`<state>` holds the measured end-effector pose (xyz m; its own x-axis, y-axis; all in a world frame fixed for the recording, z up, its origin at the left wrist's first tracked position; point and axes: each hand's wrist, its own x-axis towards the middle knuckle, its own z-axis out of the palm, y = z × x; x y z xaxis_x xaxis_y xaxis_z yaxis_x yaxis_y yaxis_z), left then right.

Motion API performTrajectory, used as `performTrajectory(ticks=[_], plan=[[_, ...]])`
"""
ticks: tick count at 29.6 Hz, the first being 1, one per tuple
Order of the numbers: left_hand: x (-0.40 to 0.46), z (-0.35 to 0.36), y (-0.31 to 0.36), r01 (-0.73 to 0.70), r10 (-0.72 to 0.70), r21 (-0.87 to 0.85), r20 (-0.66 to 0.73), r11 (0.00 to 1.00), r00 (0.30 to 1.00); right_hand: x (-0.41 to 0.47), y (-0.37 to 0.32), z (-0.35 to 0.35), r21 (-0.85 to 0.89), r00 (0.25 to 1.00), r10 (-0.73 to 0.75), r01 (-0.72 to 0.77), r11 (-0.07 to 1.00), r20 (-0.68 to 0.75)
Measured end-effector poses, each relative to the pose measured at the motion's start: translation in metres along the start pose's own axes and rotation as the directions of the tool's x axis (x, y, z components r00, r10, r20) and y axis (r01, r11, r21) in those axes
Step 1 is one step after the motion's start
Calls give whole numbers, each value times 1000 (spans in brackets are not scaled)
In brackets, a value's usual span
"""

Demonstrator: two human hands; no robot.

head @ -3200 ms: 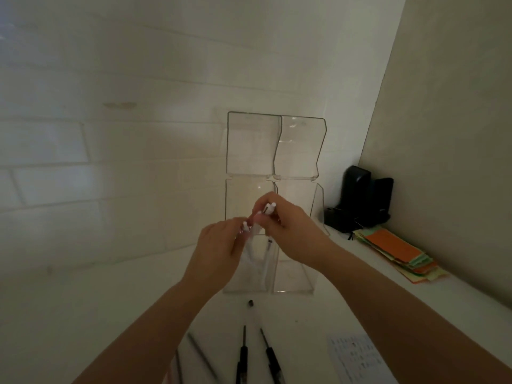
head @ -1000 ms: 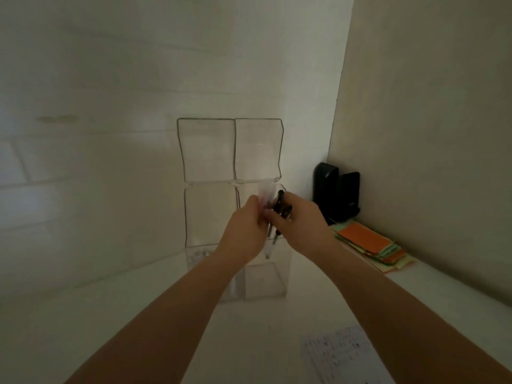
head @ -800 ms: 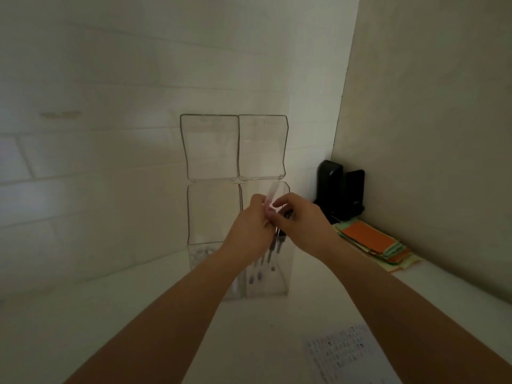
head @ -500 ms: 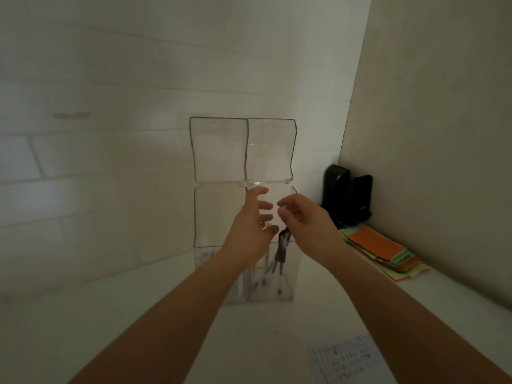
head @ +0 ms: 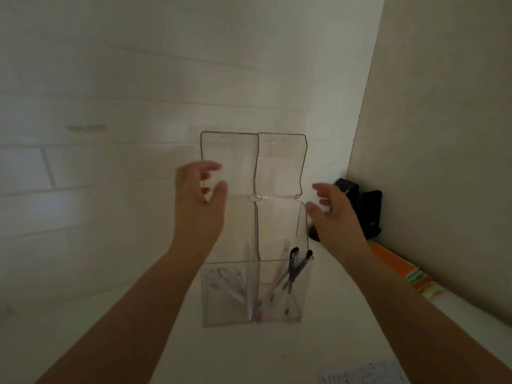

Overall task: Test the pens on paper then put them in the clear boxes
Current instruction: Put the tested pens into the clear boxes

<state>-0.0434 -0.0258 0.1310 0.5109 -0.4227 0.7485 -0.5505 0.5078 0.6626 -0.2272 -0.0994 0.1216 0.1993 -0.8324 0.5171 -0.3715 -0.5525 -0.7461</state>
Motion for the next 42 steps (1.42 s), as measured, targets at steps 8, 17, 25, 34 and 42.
performTrajectory(ticks=[8, 17, 25, 34, 42], plan=[[36, -7, -10, 414, -373, -132, 255, 901, 892, 58, -27, 9, 475, 957, 230, -287, 832, 175], [-27, -28, -5, 186, -157, -173, 170, 967, 973, -12, -2, -6, 450, 991, 103, -131, 884, 87], [-80, -32, -21, 190, -171, -155, 131, 969, 977, -75, 14, 6, 435, 975, 202, -222, 872, 91], [-86, -32, -36, 319, -289, -121, 216, 940, 933, -73, 26, 15, 407, 970, 219, -245, 880, 111], [-89, -36, -56, 333, -304, -61, 283, 941, 910, -61, 40, 22, 405, 942, 257, -326, 854, 216]])
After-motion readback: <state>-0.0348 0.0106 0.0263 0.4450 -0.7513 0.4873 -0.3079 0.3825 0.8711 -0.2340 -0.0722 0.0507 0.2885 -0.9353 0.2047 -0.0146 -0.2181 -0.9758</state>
